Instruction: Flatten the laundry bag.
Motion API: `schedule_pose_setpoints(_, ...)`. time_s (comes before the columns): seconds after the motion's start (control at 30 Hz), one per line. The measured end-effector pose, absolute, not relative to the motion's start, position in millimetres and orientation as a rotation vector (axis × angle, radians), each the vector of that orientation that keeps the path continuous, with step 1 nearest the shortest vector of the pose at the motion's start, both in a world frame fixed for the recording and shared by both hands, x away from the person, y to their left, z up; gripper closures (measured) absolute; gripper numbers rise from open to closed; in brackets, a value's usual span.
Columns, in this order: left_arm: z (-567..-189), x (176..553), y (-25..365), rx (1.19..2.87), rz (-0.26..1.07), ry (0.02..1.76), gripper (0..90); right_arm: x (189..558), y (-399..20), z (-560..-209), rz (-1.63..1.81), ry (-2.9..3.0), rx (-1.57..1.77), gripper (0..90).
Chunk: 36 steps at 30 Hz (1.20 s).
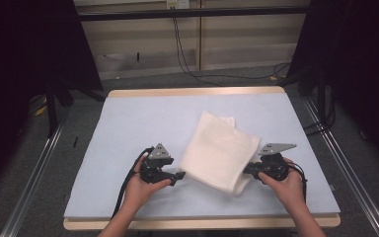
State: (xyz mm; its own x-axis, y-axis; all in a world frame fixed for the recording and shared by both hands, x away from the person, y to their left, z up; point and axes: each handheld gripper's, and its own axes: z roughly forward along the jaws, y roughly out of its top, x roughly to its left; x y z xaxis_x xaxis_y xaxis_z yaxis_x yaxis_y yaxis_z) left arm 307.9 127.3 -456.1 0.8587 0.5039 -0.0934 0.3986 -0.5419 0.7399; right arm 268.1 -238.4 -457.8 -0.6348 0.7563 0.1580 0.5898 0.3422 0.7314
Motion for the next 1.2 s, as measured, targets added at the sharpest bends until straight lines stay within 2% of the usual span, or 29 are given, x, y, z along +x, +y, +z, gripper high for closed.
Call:
schedule_pose_setpoints(0.3, -446, 291, 102, 2.275, 0.167, 0.475, 19.6, 269, -238, -458, 1.196, 2.401, 1.216, 79.2)
schedule_pose_setpoints(0.57, -443, 287, 76, 2.264, 0.223, 0.412, 16.7, 269, -239, -459, 1.218, 2.412, 1.204, 78.9)
schedule_pose_setpoints(0.67, -444, 288, 66, 2.288, 0.248, 0.377, 24.0, 268, -239, -459, 1.226, 2.410, 1.200, 78.5)
schedule_pose_setpoints(0.87, -451, 288, 56, 2.337, 0.217, 0.369, 54.0, 266, -242, -459, 1.230, 2.404, 1.214, 77.4)
schedule_pose_setpoints(0.93, -454, 289, 54, 2.350, 0.216, 0.373, 57.1, 265, -244, -460, 1.231, 2.403, 1.216, 77.0)
schedule_pose_setpoints(1.03, -453, 287, 53, 2.352, 0.207, 0.358, 52.6, 265, -246, -462, 1.217, 2.404, 1.233, 77.1)
schedule_pose_setpoints(1.17, -448, 281, 49, 2.282, 0.136, 0.336, 41.9, 265, -246, -463, 1.213, 2.414, 1.229, 77.3)
schedule_pose_setpoints(1.2, -446, 279, 46, 2.310, 0.122, 0.325, 39.4, 265, -247, -464, 1.214, 2.411, 1.227, 77.3)
